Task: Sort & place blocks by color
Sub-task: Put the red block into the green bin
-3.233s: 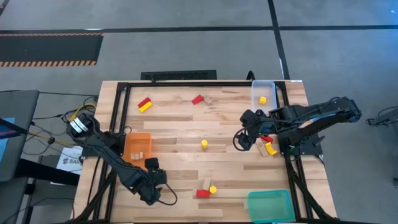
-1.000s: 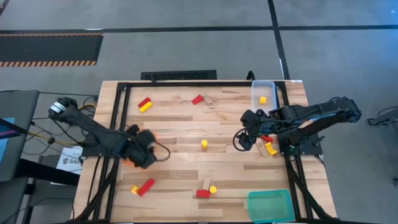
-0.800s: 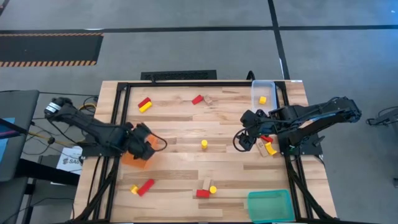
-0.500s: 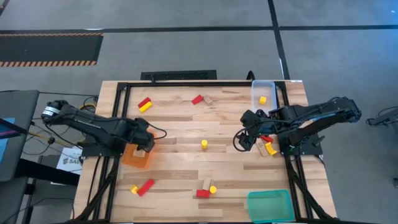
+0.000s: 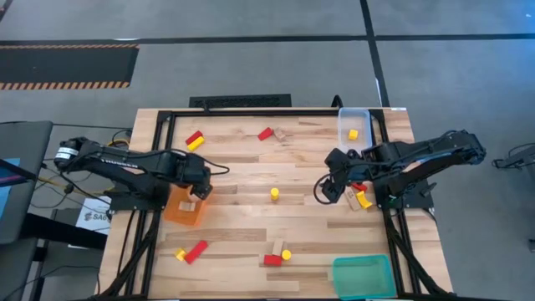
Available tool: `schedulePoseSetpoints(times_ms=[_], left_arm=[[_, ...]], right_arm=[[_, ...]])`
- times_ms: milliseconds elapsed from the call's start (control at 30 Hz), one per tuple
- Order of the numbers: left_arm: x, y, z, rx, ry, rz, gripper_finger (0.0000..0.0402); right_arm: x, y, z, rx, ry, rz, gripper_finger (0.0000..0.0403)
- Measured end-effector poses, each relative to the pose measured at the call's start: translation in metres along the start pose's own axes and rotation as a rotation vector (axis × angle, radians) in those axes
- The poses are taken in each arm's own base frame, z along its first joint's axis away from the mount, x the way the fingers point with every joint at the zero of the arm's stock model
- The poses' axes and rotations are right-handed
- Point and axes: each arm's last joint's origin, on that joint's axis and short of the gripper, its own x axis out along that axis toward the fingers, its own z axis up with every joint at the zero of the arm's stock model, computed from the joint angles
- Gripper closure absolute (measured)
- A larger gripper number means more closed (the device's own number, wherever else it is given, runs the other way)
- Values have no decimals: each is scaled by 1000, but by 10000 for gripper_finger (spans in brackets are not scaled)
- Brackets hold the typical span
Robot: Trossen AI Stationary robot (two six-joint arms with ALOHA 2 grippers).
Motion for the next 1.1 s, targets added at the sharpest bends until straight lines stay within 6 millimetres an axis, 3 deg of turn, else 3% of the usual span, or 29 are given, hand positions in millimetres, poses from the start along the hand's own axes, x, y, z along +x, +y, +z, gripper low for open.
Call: schedulePoseSetpoints(times_ms=[167, 433, 633, 833, 1100], left_arm=[[-3, -18, 8, 50, -134, -155, 101], [-16, -45, 27, 199, -358, -433, 110], [-16, -42, 34, 178, -383, -434, 111], [-14, -37, 43, 140, -400, -420, 111], [-13, -36, 46, 115, -390, -433, 111]], right_arm=[[7, -16, -18, 114, 181, -144, 72], [51, -46, -51, 224, 424, -271, 72], [74, -71, -67, 261, 485, -376, 72], [103, -87, -67, 299, 440, -264, 72], [117, -103, -71, 345, 420, -256, 72]])
